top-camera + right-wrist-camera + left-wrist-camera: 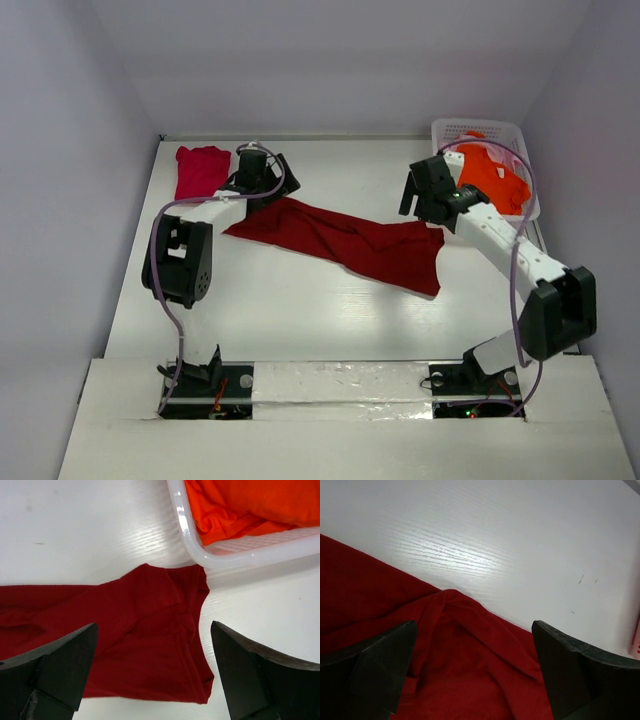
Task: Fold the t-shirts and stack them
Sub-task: Fold the tshirt
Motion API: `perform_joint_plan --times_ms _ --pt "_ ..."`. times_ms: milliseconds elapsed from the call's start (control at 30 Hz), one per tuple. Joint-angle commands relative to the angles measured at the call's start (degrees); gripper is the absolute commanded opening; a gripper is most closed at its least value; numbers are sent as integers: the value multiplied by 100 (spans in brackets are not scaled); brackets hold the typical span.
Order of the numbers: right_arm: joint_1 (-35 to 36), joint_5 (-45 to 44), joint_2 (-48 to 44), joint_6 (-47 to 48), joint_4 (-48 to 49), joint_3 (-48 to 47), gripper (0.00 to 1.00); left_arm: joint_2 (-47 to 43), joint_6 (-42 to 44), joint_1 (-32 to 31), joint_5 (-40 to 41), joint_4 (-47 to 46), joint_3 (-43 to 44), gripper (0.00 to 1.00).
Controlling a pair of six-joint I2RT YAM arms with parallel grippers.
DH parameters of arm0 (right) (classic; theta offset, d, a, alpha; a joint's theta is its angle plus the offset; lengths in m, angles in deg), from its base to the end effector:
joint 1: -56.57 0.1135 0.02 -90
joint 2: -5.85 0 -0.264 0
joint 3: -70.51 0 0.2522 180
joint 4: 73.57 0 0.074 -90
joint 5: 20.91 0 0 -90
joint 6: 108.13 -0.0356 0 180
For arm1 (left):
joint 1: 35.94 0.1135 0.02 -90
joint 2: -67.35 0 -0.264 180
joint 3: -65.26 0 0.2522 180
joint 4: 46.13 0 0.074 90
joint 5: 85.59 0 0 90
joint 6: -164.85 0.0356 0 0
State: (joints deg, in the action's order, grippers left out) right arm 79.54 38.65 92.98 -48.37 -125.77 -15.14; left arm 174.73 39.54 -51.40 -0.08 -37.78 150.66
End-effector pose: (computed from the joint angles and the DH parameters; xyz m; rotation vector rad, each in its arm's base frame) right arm 0.3025 0.1086 0.2863 0.3568 2.3226 -0.2256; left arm 0.4110 -0.1166 0.2158 -0.3242 2.1343 -0.6071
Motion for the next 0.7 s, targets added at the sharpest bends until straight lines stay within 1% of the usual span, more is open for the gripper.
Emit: perform_joint_plan --times_ms 0,67,133,167,233,267,400,467,567,667 --pt "77 458 -636 185 266 97 100 -629 77 35 -34 -110 -71 99" --pt "252 915 -697 159 327 158 100 -769 121 -79 1 -31 -106 99" --pt "436 1109 -680 98 389 237 99 -849 130 -132 45 57 -167 99" --pt "690 1145 -654 10 398 246 99 -919 130 -132 54 66 -194 99" --pt "972 1302 -461 -78 468 212 98 -972 130 -185 62 93 -273 99" --pt "1243 1390 -365 -113 503 185 98 -1042 130 -185 71 101 -299 99" --pt "1649 1795 180 -254 775 62 98 -1166 138 -238 141 189 -378 99" --pt "1729 1857 339 -333 837 44 99 -1227 138 -238 238 321 -378 99" --pt "1729 2024 278 -377 1161 219 99 -1297 165 -238 317 462 -378 99" --pt "1729 2033 400 -377 1207 229 99 -1394 147 -238 326 462 -422 99"
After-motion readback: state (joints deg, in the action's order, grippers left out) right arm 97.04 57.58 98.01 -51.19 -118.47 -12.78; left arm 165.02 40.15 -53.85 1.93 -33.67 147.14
